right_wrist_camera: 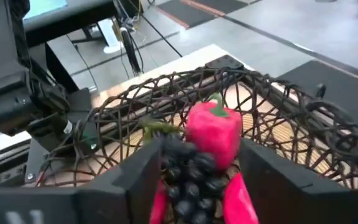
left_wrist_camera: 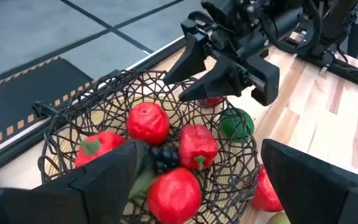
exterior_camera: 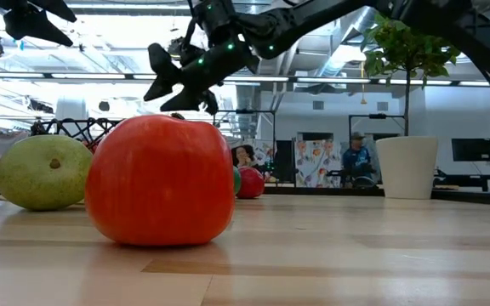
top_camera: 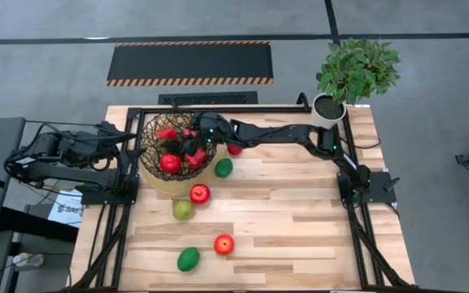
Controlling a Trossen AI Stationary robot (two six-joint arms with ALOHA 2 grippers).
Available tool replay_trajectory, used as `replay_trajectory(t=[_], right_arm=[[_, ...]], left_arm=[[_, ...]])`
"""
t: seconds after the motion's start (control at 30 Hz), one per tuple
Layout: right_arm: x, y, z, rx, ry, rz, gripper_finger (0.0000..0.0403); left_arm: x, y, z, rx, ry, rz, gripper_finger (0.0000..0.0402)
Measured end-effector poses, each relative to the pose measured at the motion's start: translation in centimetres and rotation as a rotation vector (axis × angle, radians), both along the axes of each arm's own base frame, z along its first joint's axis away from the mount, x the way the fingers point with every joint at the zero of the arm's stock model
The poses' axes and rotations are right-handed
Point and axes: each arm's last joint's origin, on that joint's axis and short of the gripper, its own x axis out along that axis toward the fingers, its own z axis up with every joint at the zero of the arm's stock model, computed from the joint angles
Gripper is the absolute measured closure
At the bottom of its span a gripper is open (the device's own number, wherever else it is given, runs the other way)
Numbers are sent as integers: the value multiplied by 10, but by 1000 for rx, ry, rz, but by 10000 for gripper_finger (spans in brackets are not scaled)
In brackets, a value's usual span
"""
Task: Build produce basket
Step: Put the black grapes into the black wire basket, then put the red apple into the black wire basket
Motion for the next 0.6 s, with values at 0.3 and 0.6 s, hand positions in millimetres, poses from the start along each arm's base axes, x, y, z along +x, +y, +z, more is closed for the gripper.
replay_trajectory(t=[0.3, 0.6], right_arm=[[-31, -4, 62, -31, 236, -12, 137], [-82, 7, 64, 48, 692, -77, 137]], left_arm=[[-1, 0, -1, -12, 10, -5, 72], [-1, 0, -2, -26, 12, 2, 72]])
